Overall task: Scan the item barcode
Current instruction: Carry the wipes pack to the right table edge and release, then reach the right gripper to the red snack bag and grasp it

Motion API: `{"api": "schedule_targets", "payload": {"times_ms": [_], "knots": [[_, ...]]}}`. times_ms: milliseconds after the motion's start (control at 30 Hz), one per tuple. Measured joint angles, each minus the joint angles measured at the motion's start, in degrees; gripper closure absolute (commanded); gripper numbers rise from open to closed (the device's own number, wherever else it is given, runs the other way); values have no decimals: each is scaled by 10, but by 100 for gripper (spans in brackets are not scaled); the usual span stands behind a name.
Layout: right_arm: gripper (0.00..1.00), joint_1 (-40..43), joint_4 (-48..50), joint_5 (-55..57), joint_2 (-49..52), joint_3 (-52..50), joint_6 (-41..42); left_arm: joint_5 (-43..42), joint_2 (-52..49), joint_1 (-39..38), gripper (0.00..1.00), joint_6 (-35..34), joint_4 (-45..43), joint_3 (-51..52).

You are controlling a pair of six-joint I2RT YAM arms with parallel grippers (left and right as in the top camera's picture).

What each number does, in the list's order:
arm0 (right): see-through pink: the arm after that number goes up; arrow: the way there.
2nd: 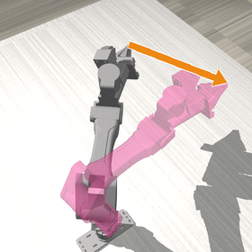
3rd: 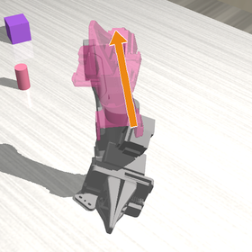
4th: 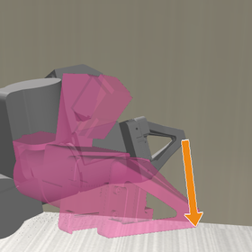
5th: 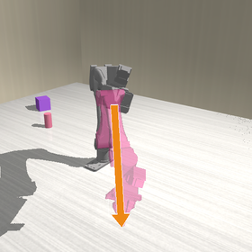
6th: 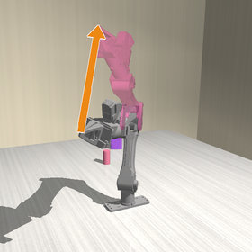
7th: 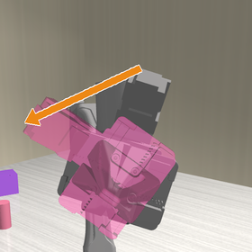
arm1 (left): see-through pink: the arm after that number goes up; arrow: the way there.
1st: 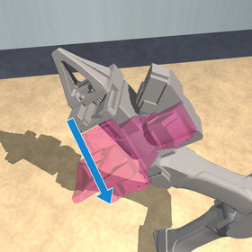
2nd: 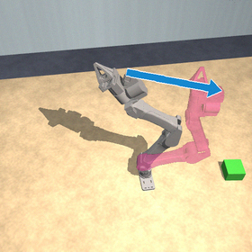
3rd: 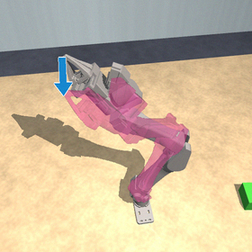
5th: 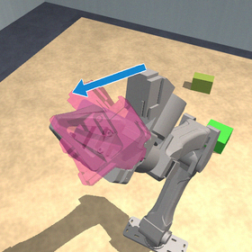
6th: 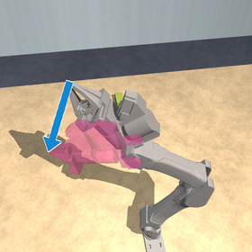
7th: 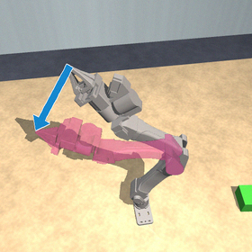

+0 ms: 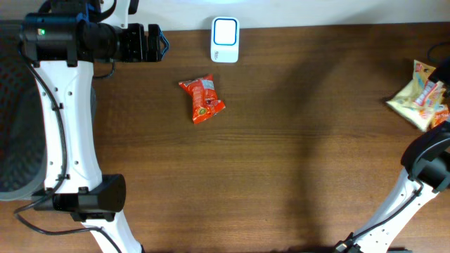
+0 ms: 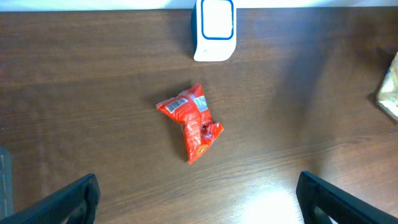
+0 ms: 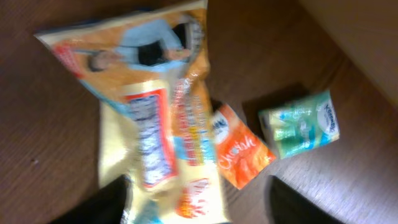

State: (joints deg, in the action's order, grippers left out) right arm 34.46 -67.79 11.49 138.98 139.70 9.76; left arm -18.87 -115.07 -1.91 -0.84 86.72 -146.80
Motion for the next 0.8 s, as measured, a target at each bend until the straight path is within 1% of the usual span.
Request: {"api": "schedule_targets", "payload": {"times_ms": [67, 100, 133, 200, 333, 400, 433, 567, 633, 667, 700, 733, 767, 800], "knots": [[9, 3, -20, -16, 1, 0, 0, 0, 0, 0, 1, 0, 0, 0], [9, 3, -25, -39, 1, 0, 0, 0, 0, 0, 1, 0, 0, 0], [12, 3, -30, -71, 1, 0, -1, 0, 0, 0, 1, 0, 0, 0], [14, 2, -47, -177, 1, 0, -16, 0, 0, 0, 1, 0, 0, 0], [14, -29, -91, -434, 1, 0, -84, 0, 0, 0, 1, 0, 0, 0], [14, -71, -115, -515, 1, 0, -119, 0, 0, 0, 1, 0, 0, 0], [14, -109, -130, -545, 1, 0, -144, 0, 0, 0, 1, 0, 0, 0], [14, -226, -144, -553, 1, 0, -184, 0, 0, 0, 1, 0, 0, 0], [14, -307, -140, -540, 1, 0, -194, 0, 0, 0, 1, 0, 0, 0], [21, -341, -130, -533, 1, 0, -196, 0, 0, 0, 1, 0, 0, 0], [35, -370, -118, -529, 2, 0, -196, 0, 0, 0, 1, 0, 0, 0], [56, -397, -96, -525, 2, 0, -189, 0, 0, 0, 1, 0, 0, 0], [72, -427, -66, -521, 3, 0, -172, 0, 0, 0, 1, 0, 0, 0], [82, -461, -36, -516, 4, 0, -141, 0, 0, 0, 1, 0, 0, 0]]}}
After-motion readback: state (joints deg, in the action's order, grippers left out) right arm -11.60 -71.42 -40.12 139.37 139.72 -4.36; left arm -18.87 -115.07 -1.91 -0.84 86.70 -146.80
